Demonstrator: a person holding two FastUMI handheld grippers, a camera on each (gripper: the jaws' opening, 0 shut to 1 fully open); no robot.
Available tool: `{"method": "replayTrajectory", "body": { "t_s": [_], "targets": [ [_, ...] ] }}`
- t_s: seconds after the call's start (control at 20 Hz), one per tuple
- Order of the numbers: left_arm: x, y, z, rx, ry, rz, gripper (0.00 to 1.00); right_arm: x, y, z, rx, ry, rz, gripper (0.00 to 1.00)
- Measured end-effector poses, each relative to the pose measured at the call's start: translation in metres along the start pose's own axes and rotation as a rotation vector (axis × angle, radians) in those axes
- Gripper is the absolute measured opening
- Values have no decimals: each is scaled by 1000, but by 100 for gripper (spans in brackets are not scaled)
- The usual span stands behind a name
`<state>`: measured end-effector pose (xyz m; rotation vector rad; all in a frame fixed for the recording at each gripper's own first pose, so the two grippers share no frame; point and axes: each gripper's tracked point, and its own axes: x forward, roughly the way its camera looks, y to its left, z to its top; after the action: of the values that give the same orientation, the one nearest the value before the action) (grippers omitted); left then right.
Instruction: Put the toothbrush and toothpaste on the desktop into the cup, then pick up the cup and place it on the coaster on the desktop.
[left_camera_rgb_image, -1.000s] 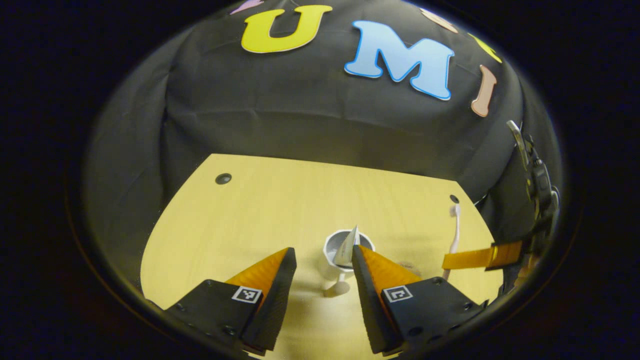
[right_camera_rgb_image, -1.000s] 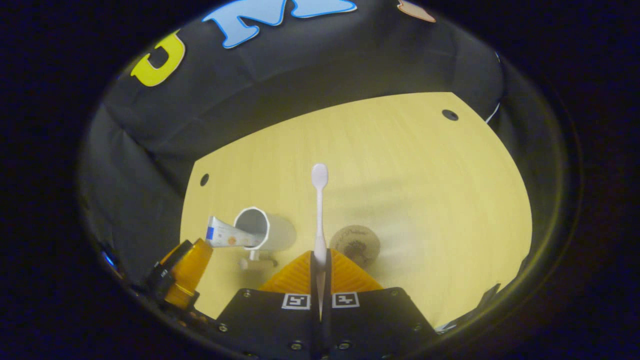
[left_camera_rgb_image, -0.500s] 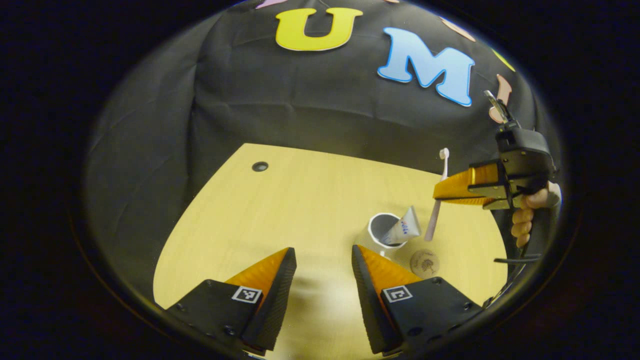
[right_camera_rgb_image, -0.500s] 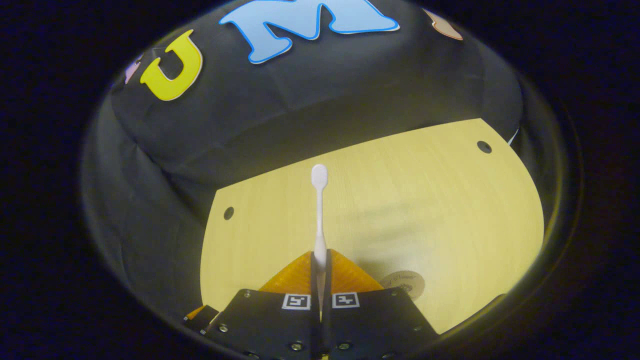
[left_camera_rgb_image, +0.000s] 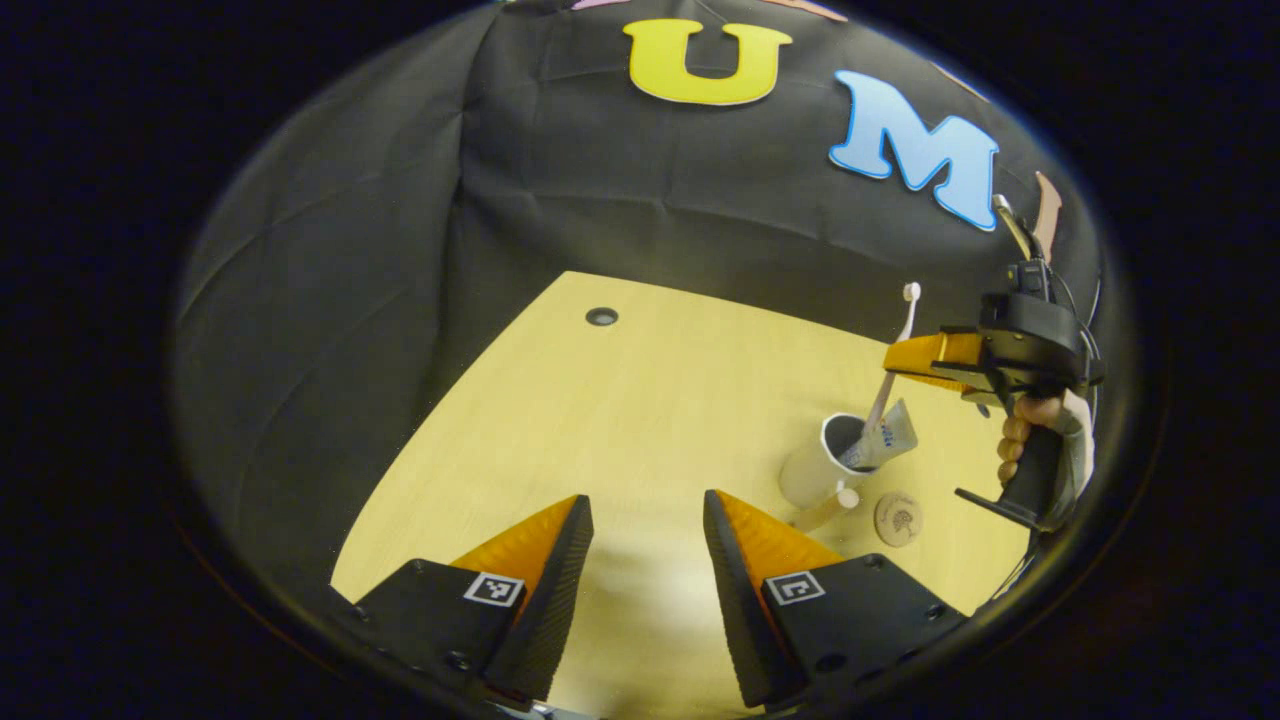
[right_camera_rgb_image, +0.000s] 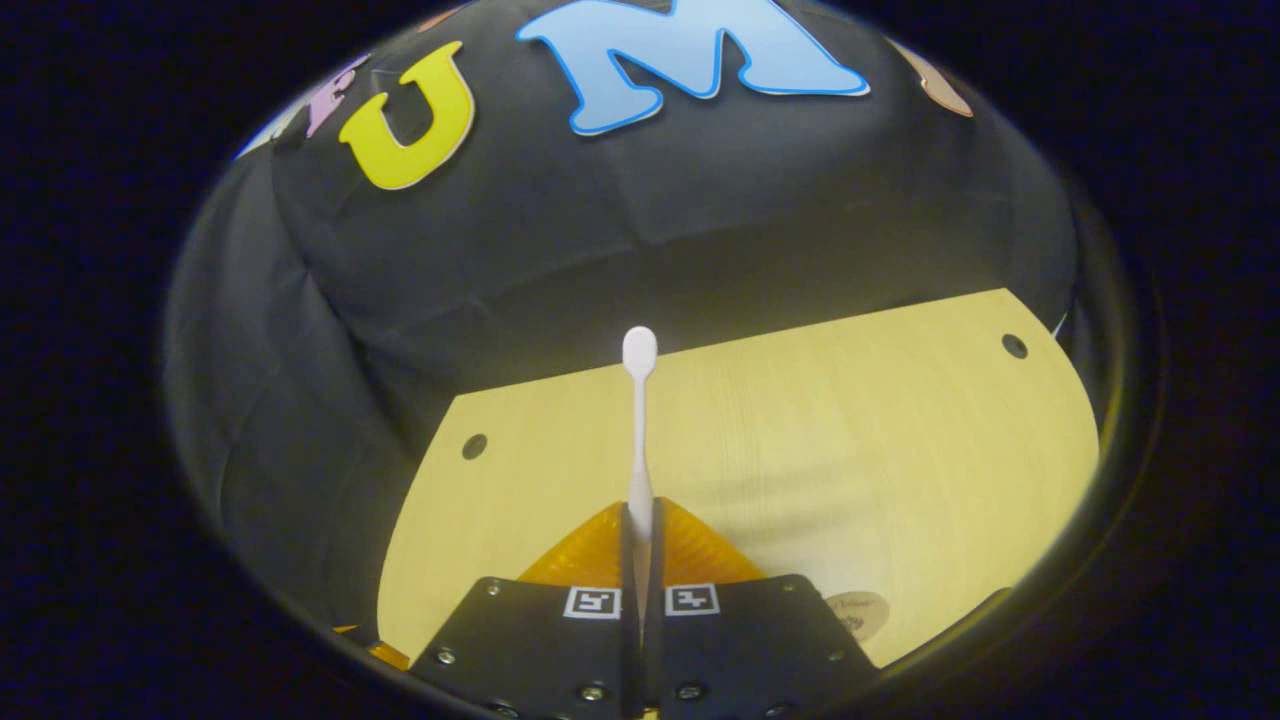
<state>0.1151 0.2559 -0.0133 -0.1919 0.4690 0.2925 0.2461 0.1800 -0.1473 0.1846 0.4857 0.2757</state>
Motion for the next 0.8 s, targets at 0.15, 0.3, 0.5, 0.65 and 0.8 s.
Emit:
{"method": "replayTrajectory", "body": {
  "t_s": [0.15, 0.3, 0.5, 0.65, 0.8],
  "targets": [
    [-1, 0, -2, -12, 6, -2, 70, 5, 3, -14, -45, -26, 13, 3],
    [4, -6, -4, -5, 7, -14, 73, 1, 6, -26, -56, -30, 27, 3],
    [3, -20, 0, 22, 1, -31, 73, -3, 4, -29, -70, -39, 18, 8],
    [10, -28, 5, 37, 4, -49, 73, -6, 5, -28, -71, -42, 33, 13],
    [19, -37, 2, 49, 9, -70, 73, -23, 3, -33, -74, -45, 39, 22]
  ]
}}
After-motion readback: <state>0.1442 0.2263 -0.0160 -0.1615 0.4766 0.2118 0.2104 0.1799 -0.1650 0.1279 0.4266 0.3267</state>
